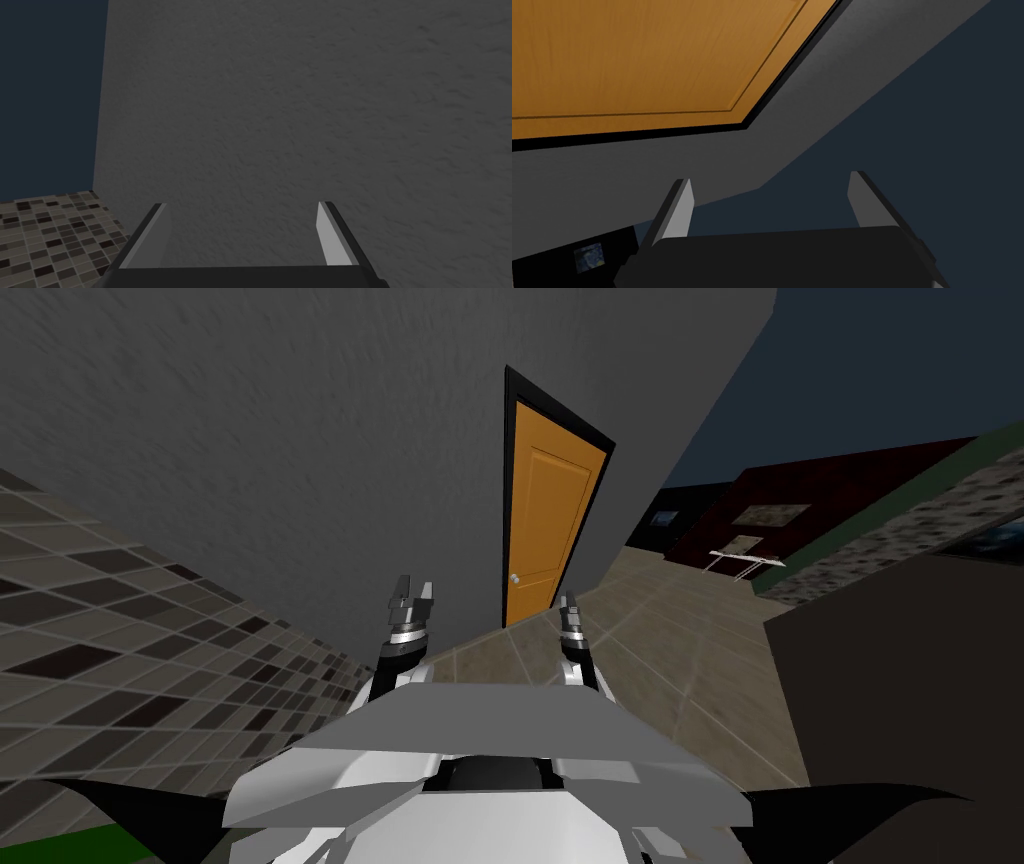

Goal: Pull the door open

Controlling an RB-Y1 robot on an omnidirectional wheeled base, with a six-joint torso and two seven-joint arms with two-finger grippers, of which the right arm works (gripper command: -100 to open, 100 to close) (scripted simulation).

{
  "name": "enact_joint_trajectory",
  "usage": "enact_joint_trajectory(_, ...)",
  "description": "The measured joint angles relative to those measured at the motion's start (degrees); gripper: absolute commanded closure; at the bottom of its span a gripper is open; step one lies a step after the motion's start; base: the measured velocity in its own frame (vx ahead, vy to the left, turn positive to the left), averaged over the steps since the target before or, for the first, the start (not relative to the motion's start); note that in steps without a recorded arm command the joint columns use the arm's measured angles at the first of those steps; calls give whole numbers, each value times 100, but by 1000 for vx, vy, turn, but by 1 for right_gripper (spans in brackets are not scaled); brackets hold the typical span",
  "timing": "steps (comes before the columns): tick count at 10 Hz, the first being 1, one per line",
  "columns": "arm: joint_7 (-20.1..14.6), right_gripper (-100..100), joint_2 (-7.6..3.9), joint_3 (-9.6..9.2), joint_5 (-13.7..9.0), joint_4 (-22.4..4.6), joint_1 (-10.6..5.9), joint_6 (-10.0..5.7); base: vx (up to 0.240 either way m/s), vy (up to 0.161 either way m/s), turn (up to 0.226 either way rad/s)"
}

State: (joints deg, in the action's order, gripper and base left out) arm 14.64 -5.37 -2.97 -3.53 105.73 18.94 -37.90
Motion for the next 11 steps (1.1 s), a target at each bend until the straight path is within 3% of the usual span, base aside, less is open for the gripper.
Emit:
enact_joint_trajectory(3, 424, -100, -86, -30, 20, -453, -92, -140, 64, 0, 109)
enact_joint_trajectory(5, 714, -100, -197, -7, 11, -850, -237, -242, 74, 5, 100)
enact_joint_trajectory(10, 1280, -100, -309, -25, 28, -1477, -386, -344, 51, -4, 87)
enact_joint_trajectory(11, 1385, -100, -375, -12, 19, -1615, -418, -377, 45, -1, 59)
